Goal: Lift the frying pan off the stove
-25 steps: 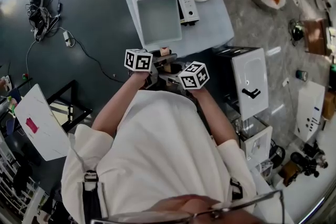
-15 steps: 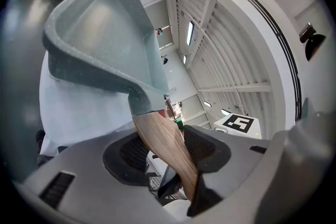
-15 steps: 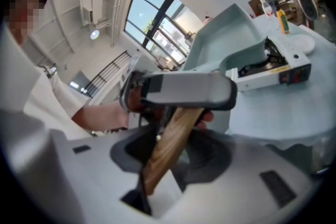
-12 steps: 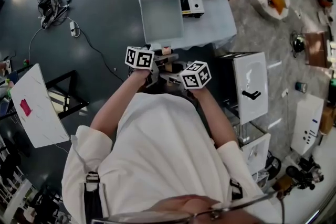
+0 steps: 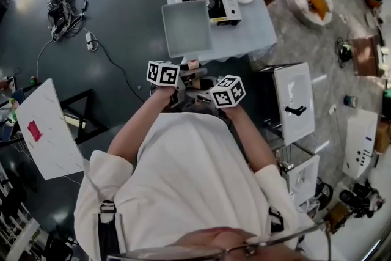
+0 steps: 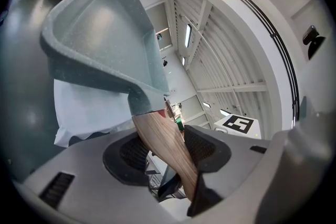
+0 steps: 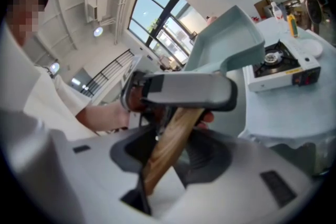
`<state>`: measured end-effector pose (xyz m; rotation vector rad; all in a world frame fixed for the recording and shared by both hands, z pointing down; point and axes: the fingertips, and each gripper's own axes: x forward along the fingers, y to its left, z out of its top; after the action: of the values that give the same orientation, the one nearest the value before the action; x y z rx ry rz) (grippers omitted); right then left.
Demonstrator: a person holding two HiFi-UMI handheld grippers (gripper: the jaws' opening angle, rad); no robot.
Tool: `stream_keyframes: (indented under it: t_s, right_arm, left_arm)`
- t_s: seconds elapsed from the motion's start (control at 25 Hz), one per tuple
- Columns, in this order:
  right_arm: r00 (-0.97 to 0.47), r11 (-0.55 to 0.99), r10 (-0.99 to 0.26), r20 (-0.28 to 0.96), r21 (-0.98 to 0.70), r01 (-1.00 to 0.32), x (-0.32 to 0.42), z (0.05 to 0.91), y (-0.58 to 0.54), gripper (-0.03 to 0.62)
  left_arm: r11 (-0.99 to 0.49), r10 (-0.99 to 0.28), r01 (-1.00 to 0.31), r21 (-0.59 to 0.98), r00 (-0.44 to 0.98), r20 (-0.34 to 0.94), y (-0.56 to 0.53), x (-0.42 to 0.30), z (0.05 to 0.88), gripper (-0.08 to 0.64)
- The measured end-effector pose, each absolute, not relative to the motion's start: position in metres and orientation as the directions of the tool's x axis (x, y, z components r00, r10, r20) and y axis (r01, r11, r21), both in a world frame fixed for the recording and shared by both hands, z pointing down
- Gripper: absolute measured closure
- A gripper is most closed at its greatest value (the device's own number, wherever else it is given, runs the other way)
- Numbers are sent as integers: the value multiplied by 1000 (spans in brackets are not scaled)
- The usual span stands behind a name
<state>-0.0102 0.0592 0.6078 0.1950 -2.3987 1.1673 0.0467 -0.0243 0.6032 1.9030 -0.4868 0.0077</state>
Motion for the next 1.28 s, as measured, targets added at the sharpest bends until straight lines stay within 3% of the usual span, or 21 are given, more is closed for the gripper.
stream_keyframes:
  t_s: [0.6,1.28]
  right_arm:
    - [-908,609,-2,419,-720,-333,-77,592,73,402]
    - [-909,632,1,417,-705,-323,-80,582,72,400]
  left_arm:
    - [-330,-259,-324,887,934,245,-6,-14,589,334]
    - [-342,-276,-329,880,931,241,-7,-18,578,334]
